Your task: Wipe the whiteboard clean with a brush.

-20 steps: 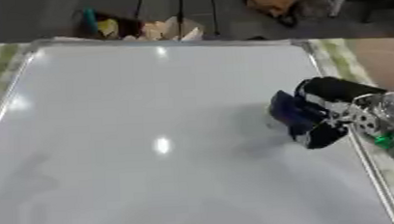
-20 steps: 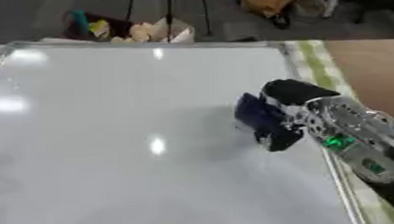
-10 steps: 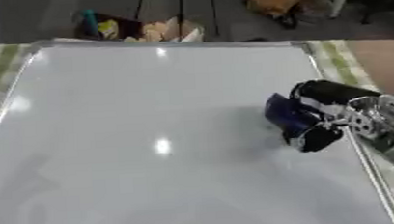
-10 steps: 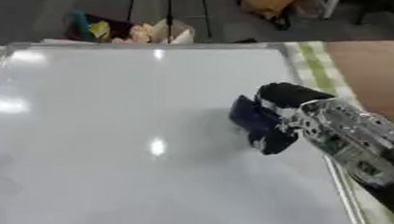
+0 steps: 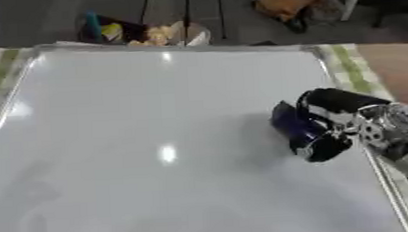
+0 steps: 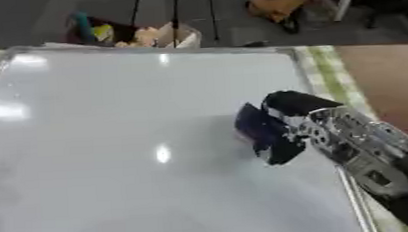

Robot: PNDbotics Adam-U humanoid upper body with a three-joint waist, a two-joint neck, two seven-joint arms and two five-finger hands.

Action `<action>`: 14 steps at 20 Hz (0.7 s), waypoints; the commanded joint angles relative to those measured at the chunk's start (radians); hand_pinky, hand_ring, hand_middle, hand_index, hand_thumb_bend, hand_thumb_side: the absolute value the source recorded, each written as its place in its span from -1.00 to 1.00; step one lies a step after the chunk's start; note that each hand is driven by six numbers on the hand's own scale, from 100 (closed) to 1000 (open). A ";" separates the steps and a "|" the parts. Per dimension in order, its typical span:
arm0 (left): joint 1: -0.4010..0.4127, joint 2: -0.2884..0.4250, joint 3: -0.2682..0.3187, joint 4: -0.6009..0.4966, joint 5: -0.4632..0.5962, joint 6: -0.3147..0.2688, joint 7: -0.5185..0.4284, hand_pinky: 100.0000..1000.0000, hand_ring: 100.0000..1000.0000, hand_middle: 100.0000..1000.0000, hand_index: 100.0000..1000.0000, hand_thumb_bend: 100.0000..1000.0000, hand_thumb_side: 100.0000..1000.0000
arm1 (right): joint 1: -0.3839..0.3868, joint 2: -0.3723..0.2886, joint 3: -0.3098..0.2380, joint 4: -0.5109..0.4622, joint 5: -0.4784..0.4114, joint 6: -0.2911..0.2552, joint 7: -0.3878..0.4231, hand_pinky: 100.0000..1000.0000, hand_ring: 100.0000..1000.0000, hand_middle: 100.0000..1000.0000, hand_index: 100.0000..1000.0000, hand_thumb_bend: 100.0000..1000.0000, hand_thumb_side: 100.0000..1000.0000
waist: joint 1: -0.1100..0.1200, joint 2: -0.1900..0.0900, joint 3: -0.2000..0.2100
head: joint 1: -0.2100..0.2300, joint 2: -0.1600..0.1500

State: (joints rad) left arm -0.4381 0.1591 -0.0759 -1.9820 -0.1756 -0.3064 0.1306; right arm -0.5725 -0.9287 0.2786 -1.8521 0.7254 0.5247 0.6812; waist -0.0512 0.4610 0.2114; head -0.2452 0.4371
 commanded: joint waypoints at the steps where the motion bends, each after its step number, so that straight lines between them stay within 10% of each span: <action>1: -0.009 0.011 -0.004 -0.018 0.004 -0.003 -0.003 -0.26 0.82 0.61 0.10 -1.00 0.91 | -0.014 -0.019 -0.008 -0.008 -0.019 0.015 -0.001 -0.24 0.30 0.14 -0.87 -1.00 -0.75 | 0.003 -0.027 0.000 | -0.002 -0.012; 14: -0.011 0.010 -0.005 -0.018 0.005 -0.004 -0.004 -0.26 0.82 0.61 0.10 -1.00 0.91 | -0.014 -0.013 -0.001 -0.001 -0.048 0.018 -0.033 -0.26 0.28 0.07 -0.85 -1.00 -0.77 | 0.002 -0.025 0.003 | -0.005 -0.020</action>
State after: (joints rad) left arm -0.4399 0.1591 -0.0760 -1.9820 -0.1741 -0.3082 0.1287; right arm -0.5725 -0.9229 0.2847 -1.8490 0.6869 0.5322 0.6451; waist -0.0514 0.4610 0.2146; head -0.2480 0.4320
